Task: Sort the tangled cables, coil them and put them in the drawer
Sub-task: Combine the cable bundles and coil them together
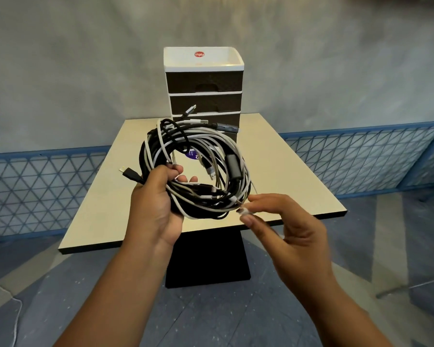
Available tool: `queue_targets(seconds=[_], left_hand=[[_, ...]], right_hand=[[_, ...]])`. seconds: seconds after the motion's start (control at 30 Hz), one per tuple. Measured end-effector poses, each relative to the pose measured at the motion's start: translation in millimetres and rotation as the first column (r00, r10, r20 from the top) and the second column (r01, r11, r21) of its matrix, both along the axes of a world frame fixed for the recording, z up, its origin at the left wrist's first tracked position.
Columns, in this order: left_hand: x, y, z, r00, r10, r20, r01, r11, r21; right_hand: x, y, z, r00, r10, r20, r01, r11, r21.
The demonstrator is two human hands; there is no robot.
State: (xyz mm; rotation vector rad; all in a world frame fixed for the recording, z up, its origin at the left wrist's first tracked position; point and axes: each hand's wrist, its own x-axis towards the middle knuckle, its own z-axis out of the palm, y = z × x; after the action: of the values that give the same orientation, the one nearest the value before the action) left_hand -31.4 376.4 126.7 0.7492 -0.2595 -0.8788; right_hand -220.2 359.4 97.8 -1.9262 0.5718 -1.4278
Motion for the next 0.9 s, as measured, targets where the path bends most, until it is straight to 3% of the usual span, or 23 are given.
queue_targets(seconds=[0.13,0.27,0.4,0.67,0.9], left_hand=[[-5,-4,5,0.998,0.019,-0.056,-0.017,0.999,0.029],[-7,-9,4,0.991,0.009,-0.132,-0.006,1.000,0.025],[-6,-11,4,0.984,0.011,-0.179,-0.002,0.999,0.052],[-11,-13,3,0.985,0.017,-0.171,-0.006,0.998,0.067],[-11,-11,1,0.993,0.019,-0.115,-0.013,0.999,0.047]], right_hand=[[6,-3,-12,0.962,-0.236,-0.135,0.175,0.918,-0.355],[8,-2,-18,0.916,-0.374,-0.149,0.270,0.846,-0.460],[10,-6,-19,0.904,-0.408,-0.128,0.289,0.804,-0.520],[19,-9,-18,0.902,-0.423,-0.088,0.311,0.778,-0.546],[16,-9,-3,0.940,-0.317,-0.124,0.249,0.888,-0.386]])
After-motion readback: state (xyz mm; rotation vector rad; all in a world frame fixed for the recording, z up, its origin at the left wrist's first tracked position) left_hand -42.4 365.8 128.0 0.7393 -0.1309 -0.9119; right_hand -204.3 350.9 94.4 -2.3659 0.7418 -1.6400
